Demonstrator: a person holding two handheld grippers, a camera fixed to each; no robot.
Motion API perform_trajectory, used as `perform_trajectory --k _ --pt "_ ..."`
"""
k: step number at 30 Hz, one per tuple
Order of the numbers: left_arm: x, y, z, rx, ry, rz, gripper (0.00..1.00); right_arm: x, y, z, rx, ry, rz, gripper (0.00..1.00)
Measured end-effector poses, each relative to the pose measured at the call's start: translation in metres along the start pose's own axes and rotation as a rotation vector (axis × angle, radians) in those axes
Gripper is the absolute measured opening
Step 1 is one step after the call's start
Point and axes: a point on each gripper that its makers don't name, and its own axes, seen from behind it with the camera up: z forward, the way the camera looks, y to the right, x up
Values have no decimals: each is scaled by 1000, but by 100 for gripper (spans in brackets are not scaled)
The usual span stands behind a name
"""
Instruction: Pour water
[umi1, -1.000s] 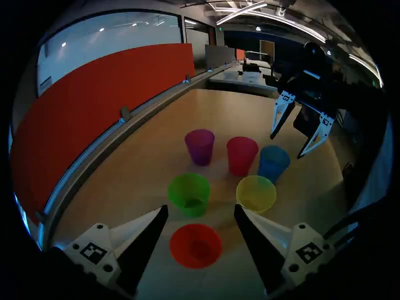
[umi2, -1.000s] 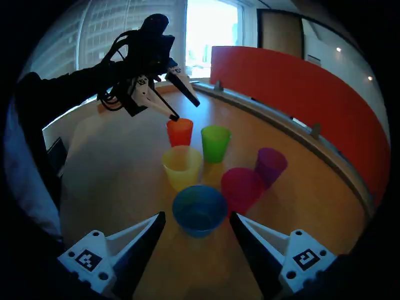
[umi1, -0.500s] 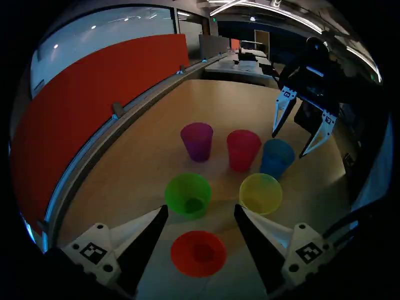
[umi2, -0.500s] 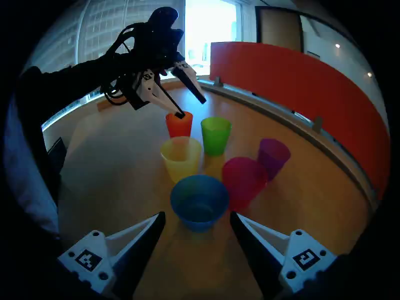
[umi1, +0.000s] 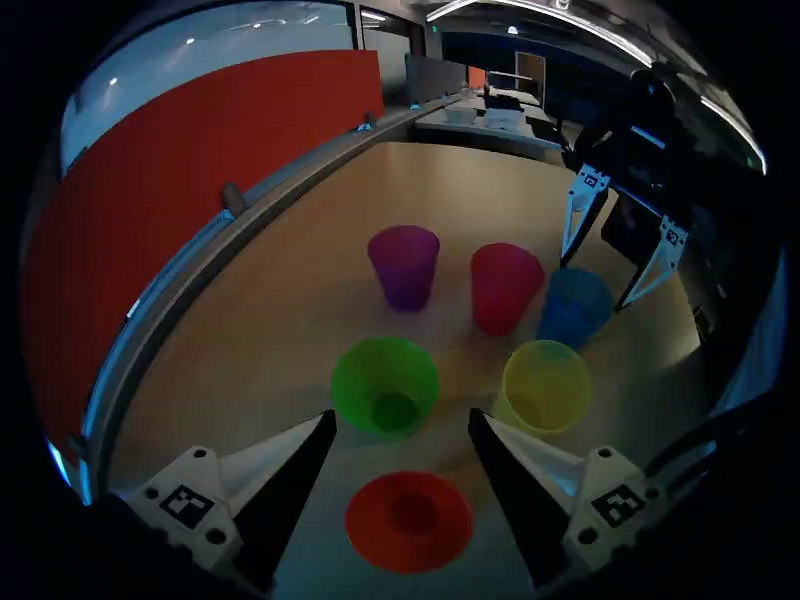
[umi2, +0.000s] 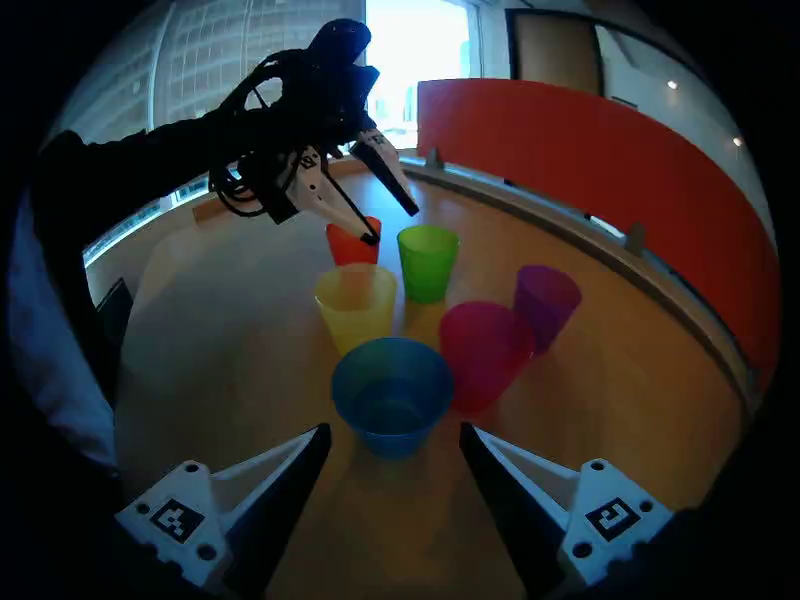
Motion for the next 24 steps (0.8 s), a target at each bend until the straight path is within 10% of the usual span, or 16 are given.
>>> perform_trajectory --k 24 --pt "-4 -7 31 -6 -13 -29 99 -4 2 5 13 -7 11 100"
